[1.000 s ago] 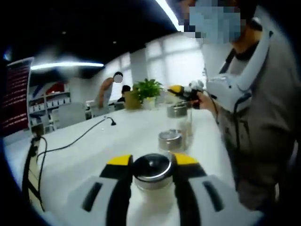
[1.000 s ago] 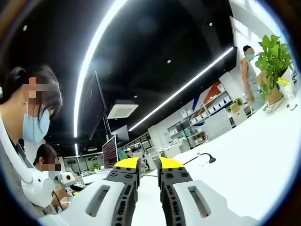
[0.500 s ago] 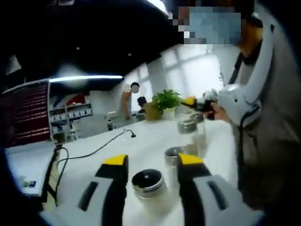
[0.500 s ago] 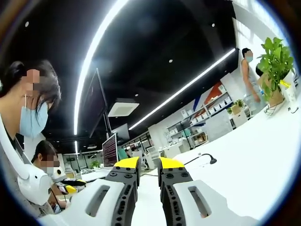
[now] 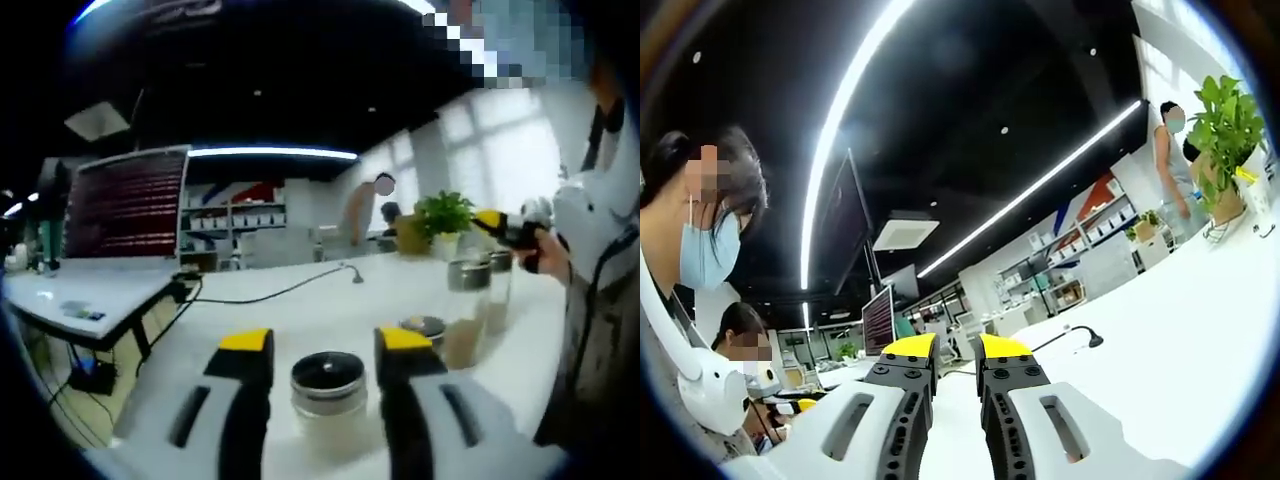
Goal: Rotate the seasoning bottle until the label or dispensing opening points toward the visible target arrow and the bottle remains upright within the marked orientation range
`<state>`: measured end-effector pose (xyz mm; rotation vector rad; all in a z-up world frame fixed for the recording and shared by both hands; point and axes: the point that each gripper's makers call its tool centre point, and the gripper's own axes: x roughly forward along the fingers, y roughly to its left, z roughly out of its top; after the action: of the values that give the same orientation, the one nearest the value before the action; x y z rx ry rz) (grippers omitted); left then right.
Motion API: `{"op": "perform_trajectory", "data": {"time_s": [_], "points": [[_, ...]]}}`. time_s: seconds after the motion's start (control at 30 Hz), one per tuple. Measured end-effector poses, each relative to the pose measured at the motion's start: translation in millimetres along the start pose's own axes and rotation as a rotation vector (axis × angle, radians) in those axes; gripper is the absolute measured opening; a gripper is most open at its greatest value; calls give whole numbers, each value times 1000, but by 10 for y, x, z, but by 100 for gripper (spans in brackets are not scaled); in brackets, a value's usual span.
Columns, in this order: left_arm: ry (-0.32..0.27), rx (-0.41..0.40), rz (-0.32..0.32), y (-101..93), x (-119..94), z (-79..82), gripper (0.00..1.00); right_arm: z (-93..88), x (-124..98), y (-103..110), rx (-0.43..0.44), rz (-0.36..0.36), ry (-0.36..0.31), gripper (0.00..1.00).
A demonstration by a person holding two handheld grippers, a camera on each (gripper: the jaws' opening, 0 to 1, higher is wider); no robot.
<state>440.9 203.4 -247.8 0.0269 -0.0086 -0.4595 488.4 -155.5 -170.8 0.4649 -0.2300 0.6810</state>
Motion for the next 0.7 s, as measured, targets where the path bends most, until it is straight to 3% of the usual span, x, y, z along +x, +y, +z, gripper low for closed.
{"op": "perform_trajectory", "data": {"time_s": [0.2,0.27,0.43,0.53,0.7], "points": [[52,10,14,-11,8,-82,38,80,-33,-38,-22,-11,-5,13],[52,54,6,-44,19,-97,35,94,-37,-48,-26,-16,-10,13],[49,25,-5,-35,22,-103,34,91,-7,-16,-25,-13,-7,13],[46,15,-33,-44,32,-102,33,75,8,-3,-30,-12,3,13],[57,-4,-157,-71,28,-113,33,105,3,2,-27,-20,-21,13]]}}
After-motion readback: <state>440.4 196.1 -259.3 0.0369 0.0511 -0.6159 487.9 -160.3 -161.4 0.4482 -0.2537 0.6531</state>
